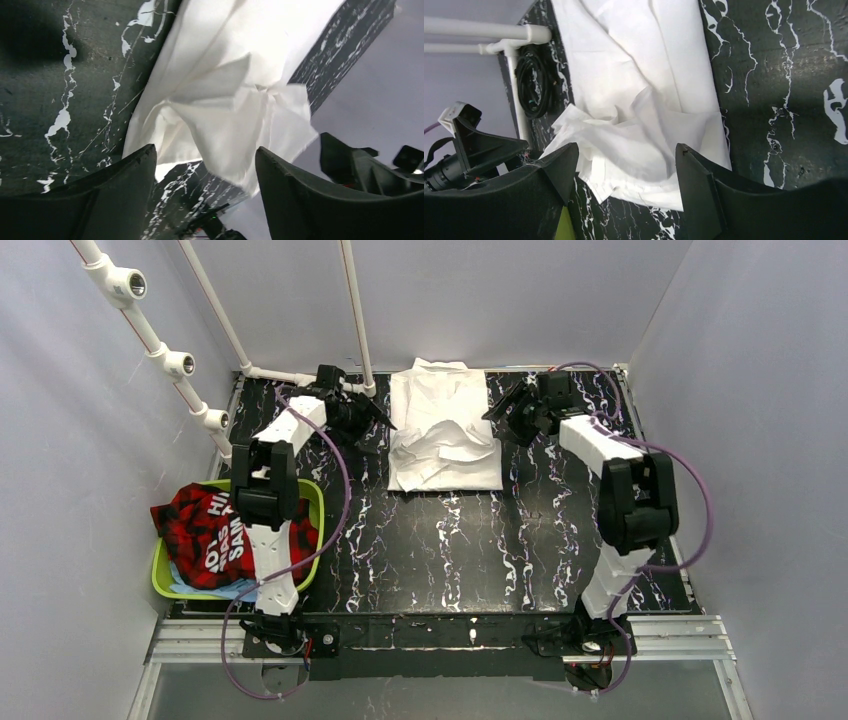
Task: Set up the pet bed
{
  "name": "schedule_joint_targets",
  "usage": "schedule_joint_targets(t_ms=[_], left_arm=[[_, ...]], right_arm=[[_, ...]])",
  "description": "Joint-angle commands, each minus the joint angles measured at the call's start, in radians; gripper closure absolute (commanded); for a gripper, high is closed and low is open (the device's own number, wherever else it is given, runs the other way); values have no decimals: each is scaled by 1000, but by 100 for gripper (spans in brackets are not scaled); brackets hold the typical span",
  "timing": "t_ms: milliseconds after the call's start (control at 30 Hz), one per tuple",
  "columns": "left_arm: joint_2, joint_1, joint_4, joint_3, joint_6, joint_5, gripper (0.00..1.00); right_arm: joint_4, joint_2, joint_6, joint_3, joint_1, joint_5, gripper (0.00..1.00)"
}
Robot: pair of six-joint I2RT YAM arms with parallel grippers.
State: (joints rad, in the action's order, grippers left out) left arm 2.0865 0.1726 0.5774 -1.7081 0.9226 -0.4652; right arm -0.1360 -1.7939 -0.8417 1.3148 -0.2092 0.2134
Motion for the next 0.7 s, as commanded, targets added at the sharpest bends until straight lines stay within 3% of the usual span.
schedule_joint_targets(t_ms=[0,67,200,367,500,567,667], left_arm=[[-149,11,53,64,-141,58,35],[-185,34,53,121,-193,88,46],[-232,111,54,212,-297,147,57],[-229,170,54,263,-341,219,72],[-165,183,53,233,-361,253,87],[-116,185,56,188,-366,239,90],[-49,185,47,99,-357,157,86]], right_arm=[[76,135,117,-84,-4,-66,22],[66,170,179,-122,-15,-91,29],[30,207,304,-169,-82,-123,42],[60,203,338,-233,-163,-168,49],[104,111,365,-208,-201,-173,53],[126,53,383,-171,-206,-169,55],[204,-26,400,-95,-206,-192,55]])
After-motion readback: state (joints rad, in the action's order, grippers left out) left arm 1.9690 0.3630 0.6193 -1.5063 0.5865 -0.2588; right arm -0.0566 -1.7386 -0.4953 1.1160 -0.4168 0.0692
